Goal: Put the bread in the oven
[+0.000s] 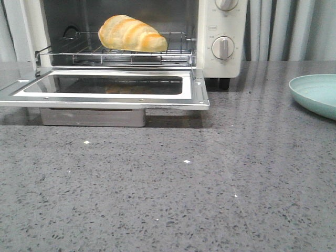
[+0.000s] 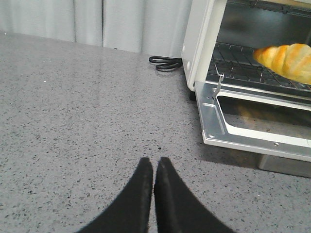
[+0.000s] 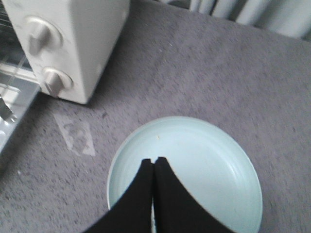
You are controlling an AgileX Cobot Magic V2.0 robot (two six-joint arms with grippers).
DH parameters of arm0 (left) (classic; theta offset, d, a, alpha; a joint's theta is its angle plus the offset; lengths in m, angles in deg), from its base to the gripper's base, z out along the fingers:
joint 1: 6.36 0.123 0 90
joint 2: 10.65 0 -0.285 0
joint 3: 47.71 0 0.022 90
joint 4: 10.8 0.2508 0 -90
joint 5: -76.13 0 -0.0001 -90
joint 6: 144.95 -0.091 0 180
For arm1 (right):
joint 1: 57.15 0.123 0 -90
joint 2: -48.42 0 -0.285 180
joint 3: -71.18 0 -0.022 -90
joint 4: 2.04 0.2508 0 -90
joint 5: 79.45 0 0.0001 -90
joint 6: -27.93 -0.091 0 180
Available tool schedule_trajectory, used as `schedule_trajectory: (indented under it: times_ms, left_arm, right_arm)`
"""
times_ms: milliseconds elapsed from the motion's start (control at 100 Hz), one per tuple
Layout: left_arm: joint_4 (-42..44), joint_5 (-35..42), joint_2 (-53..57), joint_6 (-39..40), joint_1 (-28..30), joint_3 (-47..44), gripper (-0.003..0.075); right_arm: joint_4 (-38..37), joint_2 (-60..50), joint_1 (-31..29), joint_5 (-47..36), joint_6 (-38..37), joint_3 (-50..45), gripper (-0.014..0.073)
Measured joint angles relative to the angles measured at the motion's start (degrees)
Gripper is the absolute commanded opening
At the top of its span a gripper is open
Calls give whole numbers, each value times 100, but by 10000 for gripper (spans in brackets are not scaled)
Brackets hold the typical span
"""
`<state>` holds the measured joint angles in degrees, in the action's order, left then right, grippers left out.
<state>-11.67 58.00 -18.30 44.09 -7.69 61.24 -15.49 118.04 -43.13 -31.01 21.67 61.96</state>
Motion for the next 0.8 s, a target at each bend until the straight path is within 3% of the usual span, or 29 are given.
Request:
schedule_trajectory:
  times_ms: [430, 800]
  left_arm:
    - [0, 0, 0, 0, 0, 0, -21]
    - [0, 0, 0, 0, 0, 0, -21]
  right_arm:
    - [324, -3121, -1017, -1269, 0, -3088, -67]
    - [572, -4803, -1113, -2320, 0, -5068, -67]
